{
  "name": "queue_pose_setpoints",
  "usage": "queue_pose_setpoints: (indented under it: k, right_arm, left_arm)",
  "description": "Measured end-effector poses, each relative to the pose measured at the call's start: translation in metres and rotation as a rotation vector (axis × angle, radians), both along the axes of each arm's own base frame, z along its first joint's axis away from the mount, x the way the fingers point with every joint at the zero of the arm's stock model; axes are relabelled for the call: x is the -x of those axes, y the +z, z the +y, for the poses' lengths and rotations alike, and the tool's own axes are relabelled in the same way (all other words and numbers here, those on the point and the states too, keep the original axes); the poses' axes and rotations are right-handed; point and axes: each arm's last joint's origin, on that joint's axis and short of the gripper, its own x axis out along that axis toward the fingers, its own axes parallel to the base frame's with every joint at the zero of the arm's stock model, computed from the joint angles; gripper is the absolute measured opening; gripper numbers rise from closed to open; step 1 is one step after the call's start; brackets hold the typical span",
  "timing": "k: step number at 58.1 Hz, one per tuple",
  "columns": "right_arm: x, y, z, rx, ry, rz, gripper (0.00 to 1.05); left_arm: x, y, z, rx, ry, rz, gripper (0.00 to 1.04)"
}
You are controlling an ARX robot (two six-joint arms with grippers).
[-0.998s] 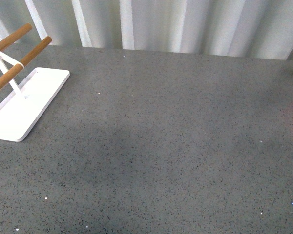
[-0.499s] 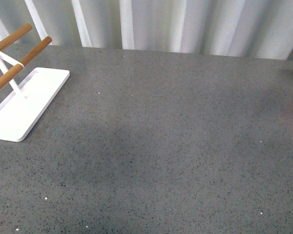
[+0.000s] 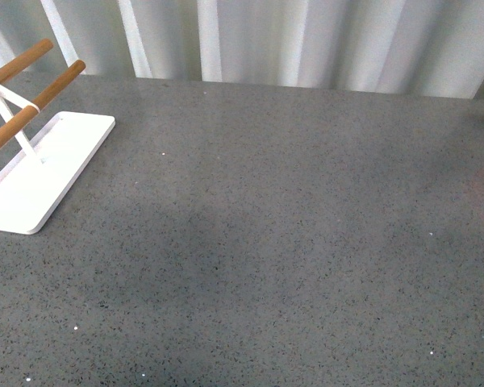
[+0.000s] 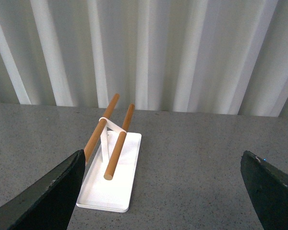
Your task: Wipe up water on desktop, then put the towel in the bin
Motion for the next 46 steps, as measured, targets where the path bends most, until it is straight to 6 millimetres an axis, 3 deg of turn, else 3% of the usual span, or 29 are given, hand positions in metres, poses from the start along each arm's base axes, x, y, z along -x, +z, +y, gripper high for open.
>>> queue_pose_setpoints:
  k: [10,19,23,30,40,46]
  right_arm:
    - [0.016,0.065,0.058,0.096,0.127,-0.258,0.98]
    - [0.046,0.094,0.115,0.087,0.239,-0.387,0.98]
    - [0.059,0.097,0.135,0.080,0.286,-0.410,0.98]
    - [0.087,0.086,0.167,0.048,0.360,-0.411,0.98]
    - [0.106,0.081,0.177,0.040,0.360,-0.417,0.98]
    - [0.119,0.066,0.178,-0.003,0.193,-0.662,0.80]
  left_arm:
    - [0.000,0.000,0.000,0.000,0.000,0.000,0.98]
    - [0.000,0.000,0.000,0.000,0.000,0.000,0.98]
    - [0.000,0.000,0.000,0.000,0.000,0.000,0.98]
    - [0.000,0.000,0.000,0.000,0.000,0.000,0.98]
    - [0.000,0.000,0.000,0.000,0.000,0.000,0.98]
    - [0.000,0.000,0.000,0.000,0.000,0.000,0.98]
